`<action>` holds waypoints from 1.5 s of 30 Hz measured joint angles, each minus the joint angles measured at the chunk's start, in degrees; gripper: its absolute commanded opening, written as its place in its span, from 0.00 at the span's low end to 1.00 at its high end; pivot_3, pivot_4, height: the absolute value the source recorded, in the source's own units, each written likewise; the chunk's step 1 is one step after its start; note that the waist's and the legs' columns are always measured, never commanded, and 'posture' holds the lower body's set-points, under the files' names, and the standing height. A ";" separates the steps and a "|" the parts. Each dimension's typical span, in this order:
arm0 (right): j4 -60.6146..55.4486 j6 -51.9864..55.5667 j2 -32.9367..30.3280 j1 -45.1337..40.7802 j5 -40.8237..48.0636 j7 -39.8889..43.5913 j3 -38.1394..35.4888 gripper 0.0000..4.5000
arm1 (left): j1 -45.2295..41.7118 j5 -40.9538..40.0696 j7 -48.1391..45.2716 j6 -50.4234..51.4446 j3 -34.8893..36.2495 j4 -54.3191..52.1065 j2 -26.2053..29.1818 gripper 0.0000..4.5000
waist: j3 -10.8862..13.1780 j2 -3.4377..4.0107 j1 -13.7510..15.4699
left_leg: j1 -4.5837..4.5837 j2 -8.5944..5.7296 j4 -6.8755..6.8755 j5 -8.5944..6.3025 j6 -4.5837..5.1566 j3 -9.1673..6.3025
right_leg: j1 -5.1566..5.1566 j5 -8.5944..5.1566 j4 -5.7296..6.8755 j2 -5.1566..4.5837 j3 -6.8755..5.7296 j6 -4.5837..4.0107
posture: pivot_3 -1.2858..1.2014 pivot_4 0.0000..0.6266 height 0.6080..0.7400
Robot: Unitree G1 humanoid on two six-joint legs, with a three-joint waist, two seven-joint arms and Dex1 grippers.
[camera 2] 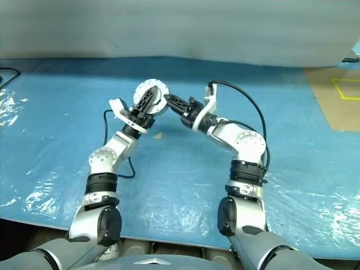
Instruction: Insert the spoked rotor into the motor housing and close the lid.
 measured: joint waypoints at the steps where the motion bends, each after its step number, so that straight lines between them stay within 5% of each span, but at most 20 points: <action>1: 0.00 -0.09 0.10 0.00 0.29 -0.11 0.00 0.25 | 0.02 -0.40 -0.10 0.04 0.35 0.00 -0.21 0.57 | 0.00 0.00 0.00 | 0.00 0.00 0.00 0.00 0.00 0.00 | 0.00 0.00 0.00 0.00 0.00 0.00 | 0.52 0.24 1.00; 6: -0.35 -1.81 0.03 0.00 -0.59 -0.49 1.35 0.25 | 0.03 -0.33 1.24 -0.49 0.59 -0.09 -0.39 0.56 | 0.00 0.00 0.01 | -0.01 0.00 0.02 0.00 0.00 0.00 | 0.00 0.00 0.00 0.00 0.00 0.00 | 0.52 0.24 1.00; 11: -1.35 -4.32 -0.07 0.26 -2.57 0.72 3.03 0.62 | -1.71 0.97 4.34 -3.74 1.32 0.07 -0.47 0.56 | 0.04 -0.05 -0.04 | -0.01 0.01 0.03 0.00 0.00 -0.02 | 0.00 0.01 0.02 0.00 -0.01 0.01 | 0.52 0.24 1.00; 19: -2.22 -3.86 -0.90 0.33 -2.63 2.04 4.71 0.62 | -7.07 4.45 6.38 -13.80 5.68 6.80 3.42 0.56 | 0.07 -0.11 0.07 | -0.03 0.00 0.03 0.00 0.00 -0.06 | 0.00 0.01 0.00 0.01 -0.03 0.02 | 0.52 0.24 1.00; 29: -4.93 -5.90 -5.22 4.14 -7.66 1.35 6.30 0.62 | -11.85 19.59 12.24 -32.44 8.87 33.19 17.40 0.56 | 0.11 -0.18 0.18 | -0.09 -0.02 0.04 0.00 0.00 -0.15 | 0.01 0.03 -0.03 0.02 -0.10 0.05 | 0.52 0.24 1.00; 35: -5.63 -6.10 -5.06 4.38 -9.02 1.60 8.18 0.62 | -11.89 23.72 12.47 -34.47 8.71 39.20 18.01 0.56 | 0.19 -0.31 0.69 | -0.47 0.01 0.36 0.00 0.00 -0.59 | 0.04 0.03 0.03 -0.05 -0.55 0.03 | 0.52 0.24 1.00; 41: -5.59 -6.84 -4.95 4.38 -11.47 2.09 9.03 0.63 | -12.13 27.55 13.90 -36.23 8.11 39.86 18.50 0.95 | 0.19 -0.31 0.34 | 0.17 0.00 0.35 -0.01 -0.02 -0.68 | 0.67 0.04 0.03 -0.09 -0.59 -0.01 | 0.52 0.24 1.00; 45: -5.59 -7.27 -4.55 4.39 -12.58 2.85 9.58 0.63 | -12.37 32.62 18.73 -38.29 5.99 40.61 21.22 0.99 | 0.18 -0.29 -0.53 | 0.43 0.02 0.31 -0.01 -0.02 -0.68 | 0.79 0.04 0.03 -0.04 -0.46 -0.03 | 0.52 0.24 1.00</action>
